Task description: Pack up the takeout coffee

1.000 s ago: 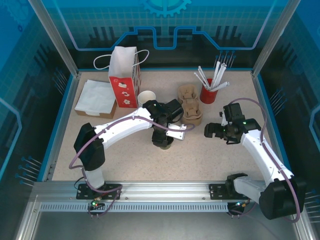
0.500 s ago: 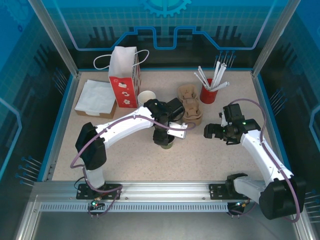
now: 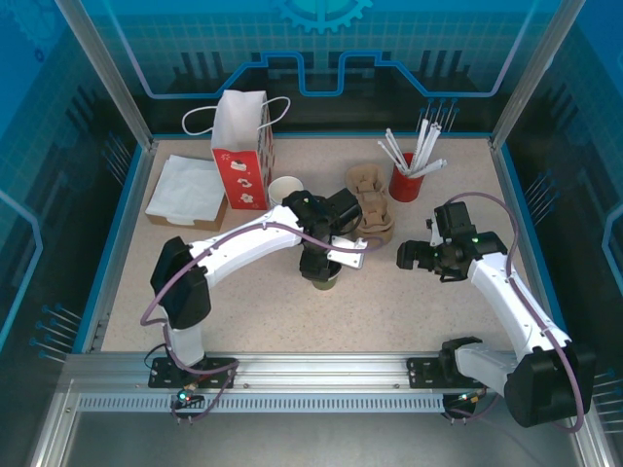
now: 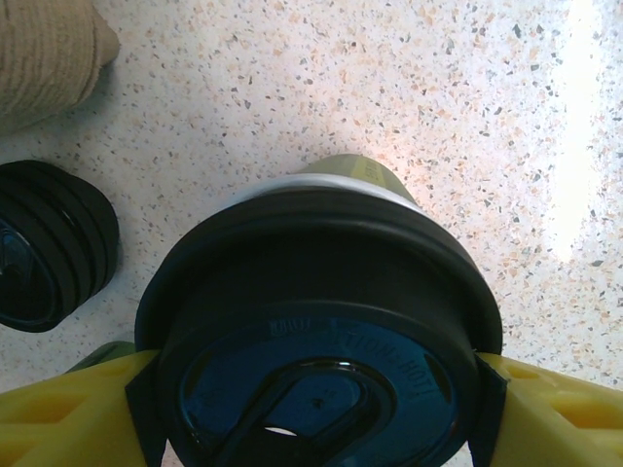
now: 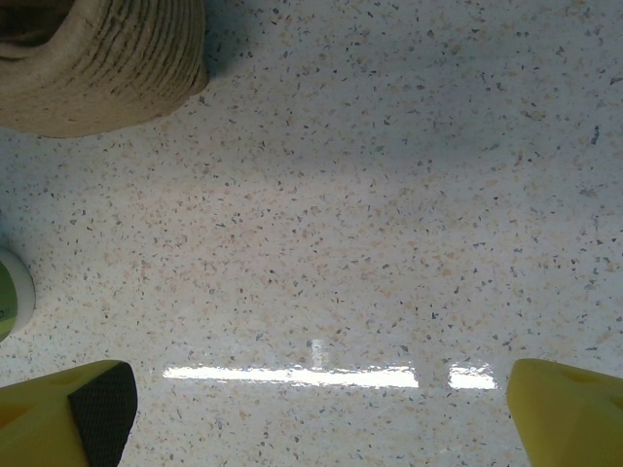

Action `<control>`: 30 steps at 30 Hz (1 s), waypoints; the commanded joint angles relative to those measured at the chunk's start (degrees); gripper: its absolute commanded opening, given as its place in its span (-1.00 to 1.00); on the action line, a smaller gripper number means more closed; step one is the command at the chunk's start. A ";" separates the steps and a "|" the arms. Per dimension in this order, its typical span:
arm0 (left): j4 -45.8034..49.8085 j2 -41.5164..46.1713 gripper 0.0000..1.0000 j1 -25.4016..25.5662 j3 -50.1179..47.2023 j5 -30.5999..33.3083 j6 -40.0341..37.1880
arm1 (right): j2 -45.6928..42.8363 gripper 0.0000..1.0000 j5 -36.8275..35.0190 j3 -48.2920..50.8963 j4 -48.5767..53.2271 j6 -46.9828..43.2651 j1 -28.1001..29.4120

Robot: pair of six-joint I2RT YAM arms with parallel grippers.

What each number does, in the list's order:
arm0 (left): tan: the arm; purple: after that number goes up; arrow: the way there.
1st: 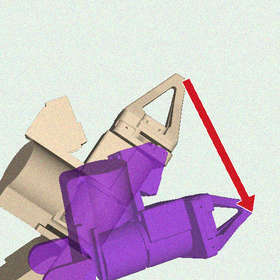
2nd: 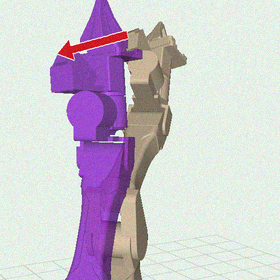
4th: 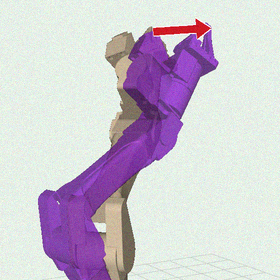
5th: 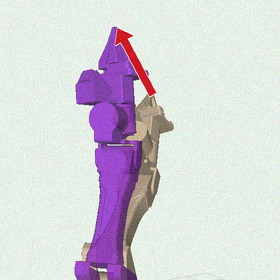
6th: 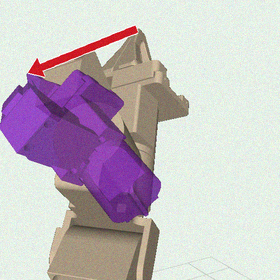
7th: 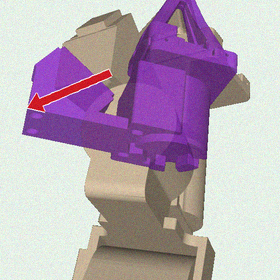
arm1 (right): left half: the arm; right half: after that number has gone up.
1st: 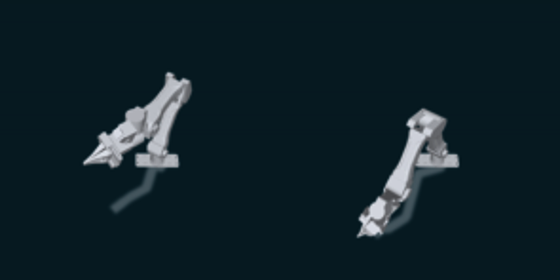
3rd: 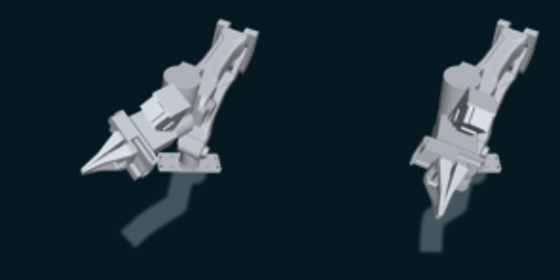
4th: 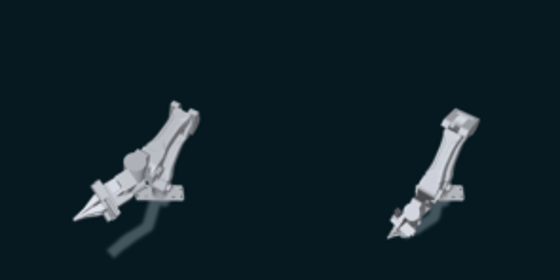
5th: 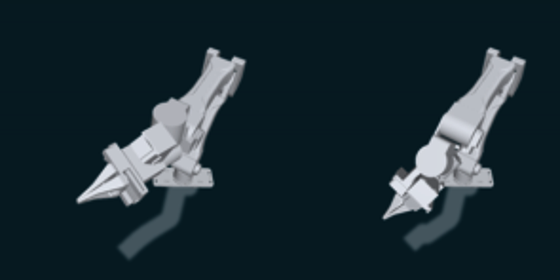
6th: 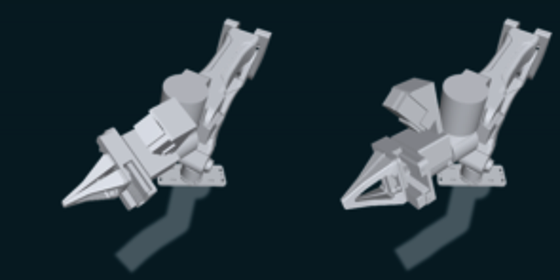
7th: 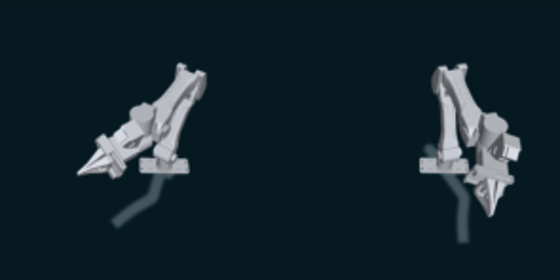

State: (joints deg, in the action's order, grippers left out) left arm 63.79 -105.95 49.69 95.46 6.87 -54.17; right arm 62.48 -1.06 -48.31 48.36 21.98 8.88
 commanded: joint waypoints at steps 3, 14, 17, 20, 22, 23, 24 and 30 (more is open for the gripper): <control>2.57 -1.24 0.53 0.41 1.83 0.68 -0.78 | 0.01 1.00 0.53 0.51 -0.50 -0.28 -0.90; 2.19 -2.03 0.56 0.46 1.88 0.17 -0.76 | 0.01 1.00 0.58 0.50 -0.46 -0.37 -0.98; 1.71 -2.13 0.58 0.47 1.92 0.01 -0.76 | 0.03 1.00 0.71 0.41 -0.50 -0.38 -1.01; 1.43 -2.24 0.62 0.41 2.18 -0.15 -0.72 | 0.21 1.00 0.80 0.44 -0.50 -0.36 -1.01; 1.25 -2.24 0.66 0.41 2.19 -0.04 -0.67 | 0.27 1.00 0.88 0.49 -0.51 -0.37 -1.03; 1.22 -2.24 0.68 0.41 2.27 0.07 -0.64 | 0.20 1.00 0.93 0.50 -0.52 -0.38 -1.05; 1.20 -2.15 0.70 0.34 2.34 0.09 -0.67 | 0.21 1.00 0.91 0.50 -0.60 -0.47 -1.03; 2.04 -0.95 0.79 0.29 2.44 0.18 -0.33 | 0.27 1.00 1.06 0.33 -0.54 -0.67 -1.04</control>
State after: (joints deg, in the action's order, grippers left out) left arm 64.23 -107.70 49.69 95.98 6.87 -54.17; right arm 62.50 -1.04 -48.31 48.34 21.98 8.82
